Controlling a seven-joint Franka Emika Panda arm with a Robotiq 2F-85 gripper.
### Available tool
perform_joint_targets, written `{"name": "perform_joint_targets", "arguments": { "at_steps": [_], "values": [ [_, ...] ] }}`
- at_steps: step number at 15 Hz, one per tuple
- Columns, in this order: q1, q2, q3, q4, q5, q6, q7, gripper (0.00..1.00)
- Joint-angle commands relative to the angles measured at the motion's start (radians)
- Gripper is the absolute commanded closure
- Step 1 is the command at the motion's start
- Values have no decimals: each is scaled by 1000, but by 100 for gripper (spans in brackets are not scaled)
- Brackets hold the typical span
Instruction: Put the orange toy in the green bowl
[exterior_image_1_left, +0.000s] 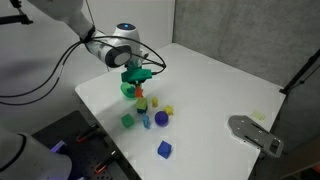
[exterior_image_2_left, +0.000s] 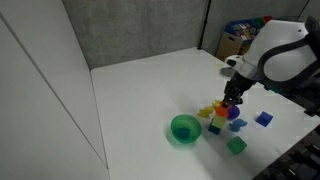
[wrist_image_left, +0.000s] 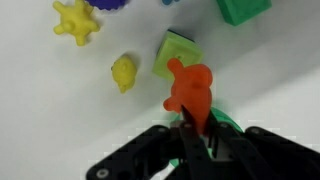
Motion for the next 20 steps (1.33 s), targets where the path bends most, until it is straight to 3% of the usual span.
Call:
{"name": "perform_joint_targets", "arguments": {
  "at_steps": [1,9,20],
  "values": [
    [-46,46,32,59,-4,-38,-140,95],
    [-65,92,34,93,-51,-85,-288,95],
    [-59,110,22,83,-134,-59,-303,94]
  ]
}}
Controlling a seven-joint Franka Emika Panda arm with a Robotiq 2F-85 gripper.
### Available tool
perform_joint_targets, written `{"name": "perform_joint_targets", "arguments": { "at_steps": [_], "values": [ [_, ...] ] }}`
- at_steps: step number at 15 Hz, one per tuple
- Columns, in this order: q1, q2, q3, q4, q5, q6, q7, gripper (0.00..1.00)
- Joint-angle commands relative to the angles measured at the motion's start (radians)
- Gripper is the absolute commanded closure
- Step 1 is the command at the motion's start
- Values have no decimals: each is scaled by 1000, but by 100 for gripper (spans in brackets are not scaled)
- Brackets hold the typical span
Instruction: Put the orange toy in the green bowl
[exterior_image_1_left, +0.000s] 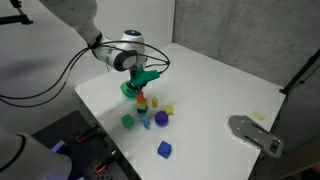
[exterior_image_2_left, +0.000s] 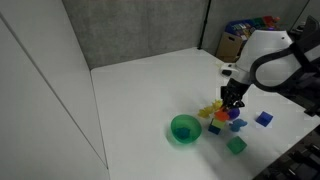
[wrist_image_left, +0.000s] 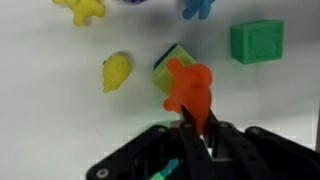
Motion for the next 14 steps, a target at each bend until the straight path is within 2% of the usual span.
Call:
{"name": "perform_joint_targets", "arguments": {
  "at_steps": [1,2,4,10,11,14],
  "values": [
    [-12,11,1,16,-20,-2,-25,93],
    [-13,12,1,16,-18,-3,-25,61],
    [-14,12,2,17,-15,-4,-25,54],
    [-18,-15,6,17,8,-27,3,6],
    [-19,-21,9,19,16,-31,6,1],
    [-11,-57,13,23,39,-50,43,0]
  ]
}}
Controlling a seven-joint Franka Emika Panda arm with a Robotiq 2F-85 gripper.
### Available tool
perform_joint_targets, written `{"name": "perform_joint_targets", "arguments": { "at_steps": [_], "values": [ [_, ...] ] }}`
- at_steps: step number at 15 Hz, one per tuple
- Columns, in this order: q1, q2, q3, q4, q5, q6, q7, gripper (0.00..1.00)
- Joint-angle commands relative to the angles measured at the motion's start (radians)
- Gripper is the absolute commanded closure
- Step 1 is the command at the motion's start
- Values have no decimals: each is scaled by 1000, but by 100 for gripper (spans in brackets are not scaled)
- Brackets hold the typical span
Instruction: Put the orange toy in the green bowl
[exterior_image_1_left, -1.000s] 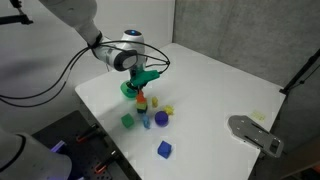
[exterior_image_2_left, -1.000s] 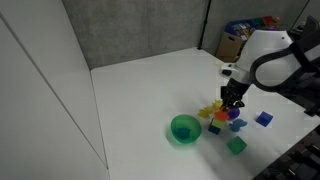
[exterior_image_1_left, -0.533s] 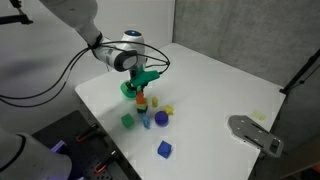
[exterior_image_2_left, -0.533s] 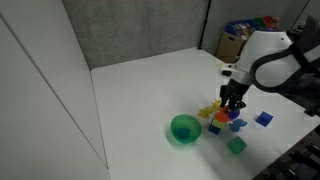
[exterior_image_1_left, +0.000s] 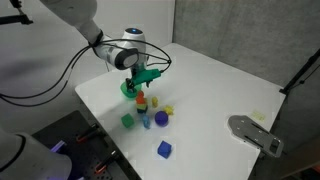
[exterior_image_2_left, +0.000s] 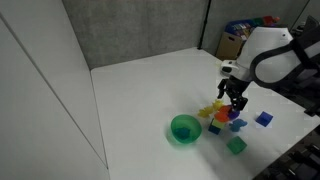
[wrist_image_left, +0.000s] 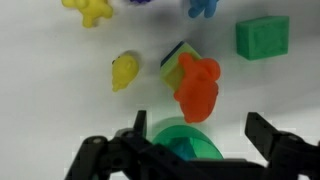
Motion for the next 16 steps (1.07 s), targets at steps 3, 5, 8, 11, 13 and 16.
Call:
{"name": "perform_joint_targets", "arguments": {
  "at_steps": [3,5,8,11,13,16],
  "values": [
    [26,-109,-8,2,17,-73,140,0],
    [42,-153,-23,-4,0,-98,239,0],
    [60,-228,-49,-12,-17,-170,411,0],
    [63,-323,-71,-33,-10,-261,561,0],
    [64,-383,-86,-48,-12,-320,659,0],
    [64,-492,-108,-87,-9,-412,792,0]
  ]
}}
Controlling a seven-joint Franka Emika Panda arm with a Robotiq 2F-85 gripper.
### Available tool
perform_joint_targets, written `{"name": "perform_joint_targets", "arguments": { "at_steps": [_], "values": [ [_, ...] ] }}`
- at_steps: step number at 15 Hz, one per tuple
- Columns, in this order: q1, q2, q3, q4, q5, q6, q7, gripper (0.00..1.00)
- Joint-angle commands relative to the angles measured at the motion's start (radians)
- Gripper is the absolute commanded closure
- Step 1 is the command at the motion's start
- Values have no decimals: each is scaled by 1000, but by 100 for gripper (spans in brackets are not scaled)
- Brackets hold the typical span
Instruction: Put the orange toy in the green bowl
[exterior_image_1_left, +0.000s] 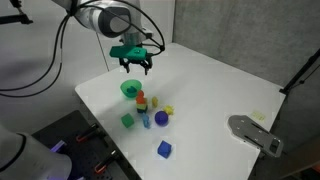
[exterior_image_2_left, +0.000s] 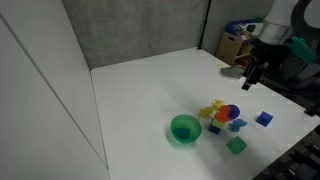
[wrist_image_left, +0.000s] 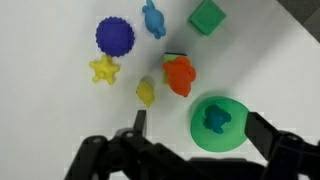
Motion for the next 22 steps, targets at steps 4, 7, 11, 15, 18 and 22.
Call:
{"name": "perform_joint_targets", "arguments": {
  "at_steps": [4,7,11,15,18,22],
  "values": [
    [4,-290,-50,-115,-17,-217,294,0],
    [-3,-403,-70,-130,-14,-349,372,0],
    [-26,-518,-91,-101,-34,-497,440,0],
    [-49,-568,-97,-49,-75,-572,471,0],
    [-55,-581,-101,-31,-87,-592,475,0],
    [-43,-581,-111,-49,-74,-565,454,0]
  ]
}}
